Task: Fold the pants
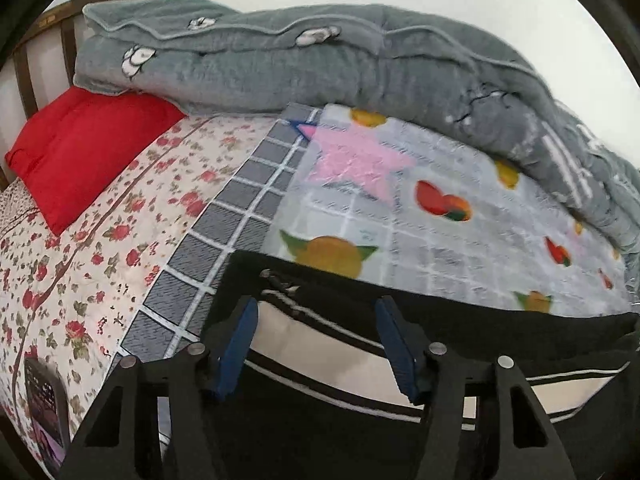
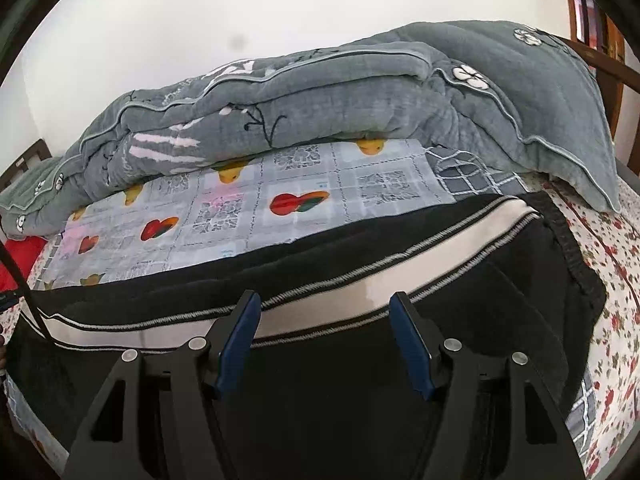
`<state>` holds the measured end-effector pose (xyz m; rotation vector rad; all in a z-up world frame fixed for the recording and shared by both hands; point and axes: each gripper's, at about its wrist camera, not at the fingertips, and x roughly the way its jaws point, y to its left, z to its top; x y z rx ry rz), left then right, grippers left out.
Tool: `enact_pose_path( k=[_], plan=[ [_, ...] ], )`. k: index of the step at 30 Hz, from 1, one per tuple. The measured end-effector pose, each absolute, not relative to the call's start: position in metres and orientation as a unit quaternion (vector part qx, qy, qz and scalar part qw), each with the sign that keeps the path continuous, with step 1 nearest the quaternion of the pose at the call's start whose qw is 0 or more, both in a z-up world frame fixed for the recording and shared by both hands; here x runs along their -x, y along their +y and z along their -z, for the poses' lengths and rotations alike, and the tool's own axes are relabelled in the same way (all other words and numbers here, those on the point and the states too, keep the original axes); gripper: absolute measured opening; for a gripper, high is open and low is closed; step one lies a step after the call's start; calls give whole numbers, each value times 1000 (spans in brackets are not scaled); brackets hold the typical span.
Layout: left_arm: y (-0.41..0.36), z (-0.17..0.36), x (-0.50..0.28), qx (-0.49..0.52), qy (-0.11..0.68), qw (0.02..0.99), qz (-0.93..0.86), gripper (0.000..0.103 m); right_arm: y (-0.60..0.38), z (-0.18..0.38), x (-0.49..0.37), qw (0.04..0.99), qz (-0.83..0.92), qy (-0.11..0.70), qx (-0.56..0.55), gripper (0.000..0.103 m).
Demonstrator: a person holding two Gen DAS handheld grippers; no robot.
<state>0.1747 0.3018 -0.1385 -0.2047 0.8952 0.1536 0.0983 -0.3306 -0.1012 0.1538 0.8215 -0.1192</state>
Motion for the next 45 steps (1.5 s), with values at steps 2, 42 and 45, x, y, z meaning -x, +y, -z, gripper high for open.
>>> enact_pose_path(
  k=[2,42,45],
  plan=[
    [307,143,-175,106,429,895,-66,58,-323,102,-102,912,48,402,-74,65],
    [316,129,-170,127,378,900,-178,68,-268,171,-223,835,-189,479,193,57],
    [311,127,-165,131,380,900,-171,68,-264,180,-219,827,-208,482,202,17]
  ],
)
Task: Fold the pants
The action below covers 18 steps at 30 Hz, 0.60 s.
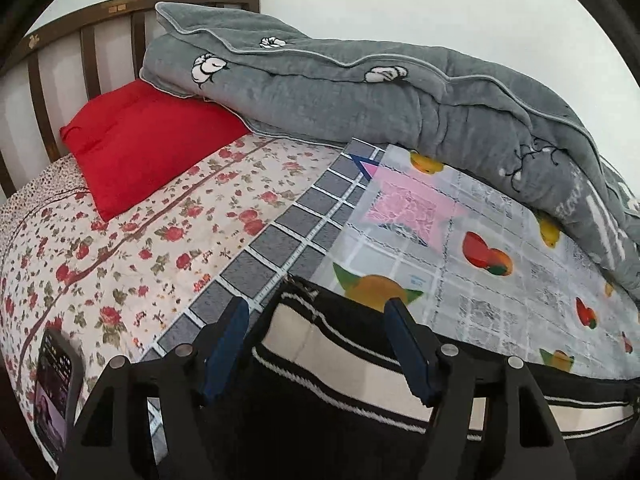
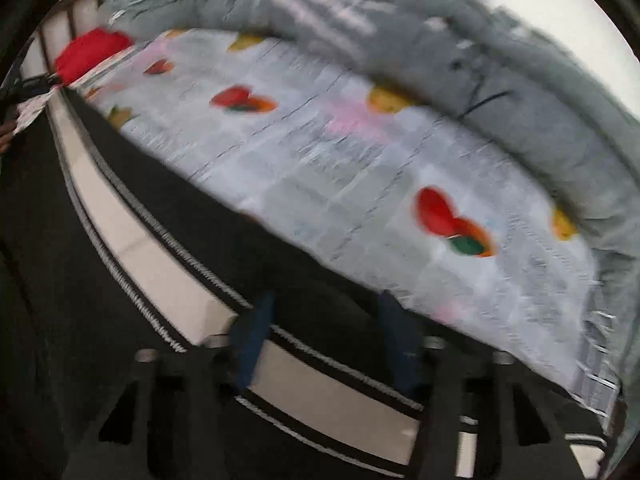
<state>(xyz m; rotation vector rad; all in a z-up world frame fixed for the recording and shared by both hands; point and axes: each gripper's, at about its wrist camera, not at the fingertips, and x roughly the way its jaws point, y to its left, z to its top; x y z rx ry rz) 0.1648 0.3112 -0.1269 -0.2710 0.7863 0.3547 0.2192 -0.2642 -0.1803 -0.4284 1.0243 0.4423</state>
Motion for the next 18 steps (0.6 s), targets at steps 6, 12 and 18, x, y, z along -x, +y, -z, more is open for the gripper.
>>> enact_pose_path(
  k=[6,12,18],
  plan=[
    [292,120,-159,112,379,906,-154,68,-284,137,-212,869,-228,406,164,4],
    [266,112,-162,110,388,907,-124,68,-257,187,-235,853,-170,447,206,8],
    [251,106,-154,94,385,911,-116,68,-306,142,-227,884,-104,435,136,45]
  ],
)
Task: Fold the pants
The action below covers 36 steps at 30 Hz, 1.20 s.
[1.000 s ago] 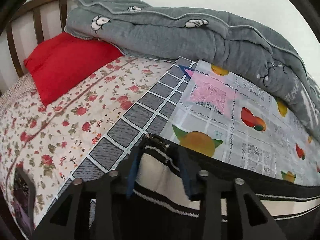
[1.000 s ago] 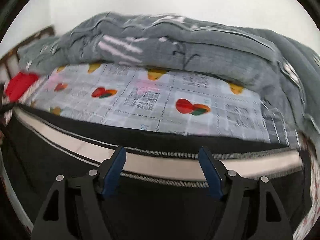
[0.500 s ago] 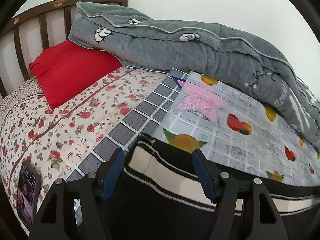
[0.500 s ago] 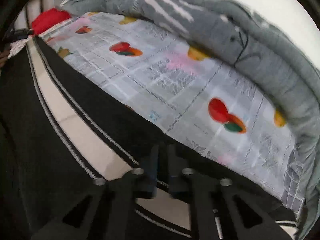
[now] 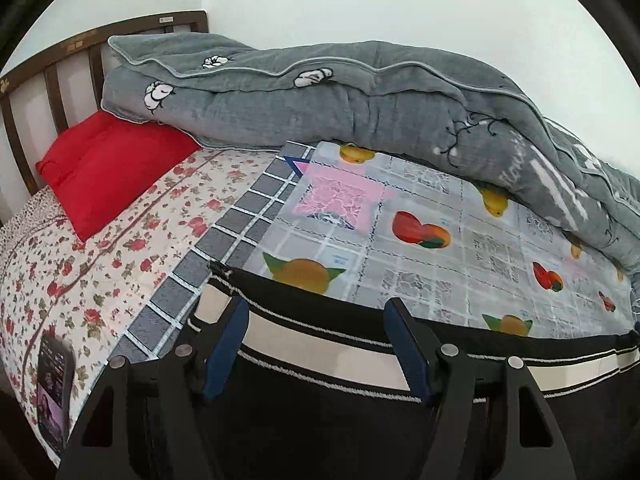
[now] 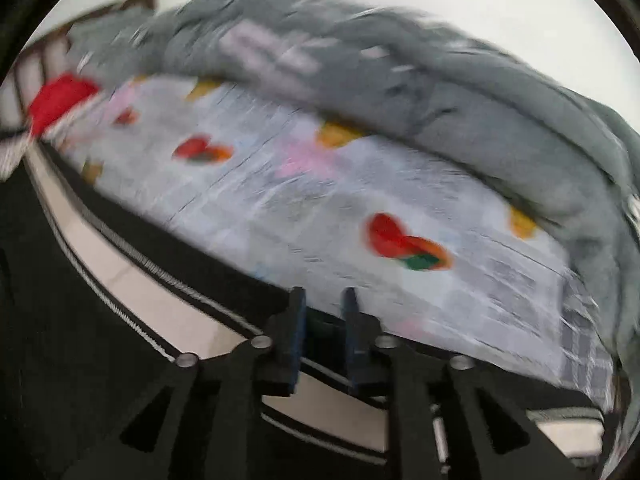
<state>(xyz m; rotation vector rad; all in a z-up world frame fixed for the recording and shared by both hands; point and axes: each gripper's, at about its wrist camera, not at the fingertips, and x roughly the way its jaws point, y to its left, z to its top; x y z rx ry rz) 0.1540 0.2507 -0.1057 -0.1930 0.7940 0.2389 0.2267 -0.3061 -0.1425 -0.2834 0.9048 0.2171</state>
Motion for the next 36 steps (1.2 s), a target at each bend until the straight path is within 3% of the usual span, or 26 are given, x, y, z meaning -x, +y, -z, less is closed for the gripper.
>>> enact_pose_path(
  k=[8,14,18,26,36],
  plan=[
    [235,121,-150,130,407,900,-89,68,-343,177,-231,868,-35,469,161,46],
    [211,114,-117,129,414,900,-51,68,-326,142,-214,886,-5,441,140,40],
    [209,110,-85,164,417,894,-13,68,-315,116,-187,904,-22,417,91,53],
    [215,121,-11,173,414,894,6,68,-269,95,-129,912,-56,405,34,54],
    [267,171,35,283,402,871,-10,67,-246,85,-54,909,-77,409,-9,54]
  ],
)
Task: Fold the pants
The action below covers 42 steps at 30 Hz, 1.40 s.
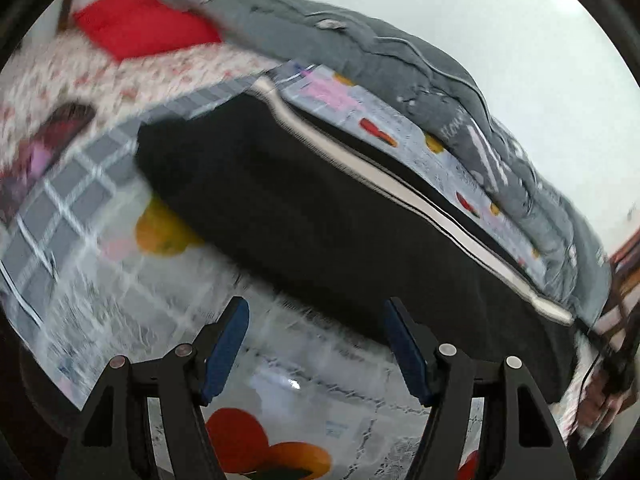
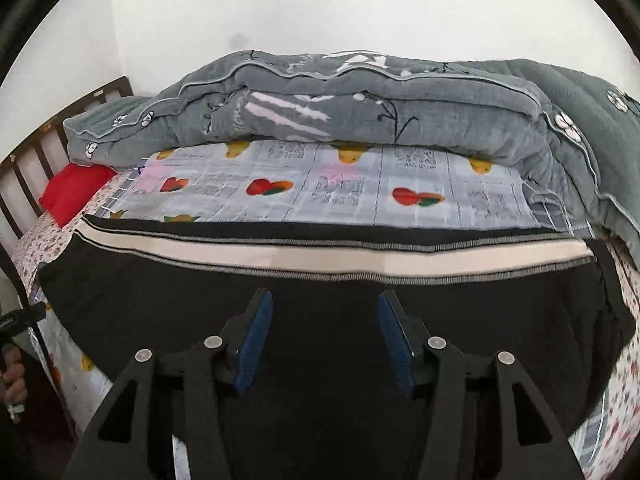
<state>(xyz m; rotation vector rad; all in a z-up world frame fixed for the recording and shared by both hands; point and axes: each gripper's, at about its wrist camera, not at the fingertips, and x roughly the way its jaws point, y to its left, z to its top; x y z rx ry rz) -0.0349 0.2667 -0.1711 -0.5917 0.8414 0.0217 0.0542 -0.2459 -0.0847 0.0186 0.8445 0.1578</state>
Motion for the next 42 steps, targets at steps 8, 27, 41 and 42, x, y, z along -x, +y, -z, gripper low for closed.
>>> enact_pose_path(
  k=[8,27,41,42],
  plan=[
    [312,200,21,368,328,870,-6,66,-249,97,-24,914,-19,402,-46,54],
    [342,176,-34,264,348,881,-184,14,-275,119,5,905,26,423,-22,54],
    [120,38,-48,20,272,954,-127,10,-333,120,46,922,13,387,16,54],
    [99,36,-48,9,273,955,-115,10,-339,119,49,924,12,383,16,54]
  ],
)
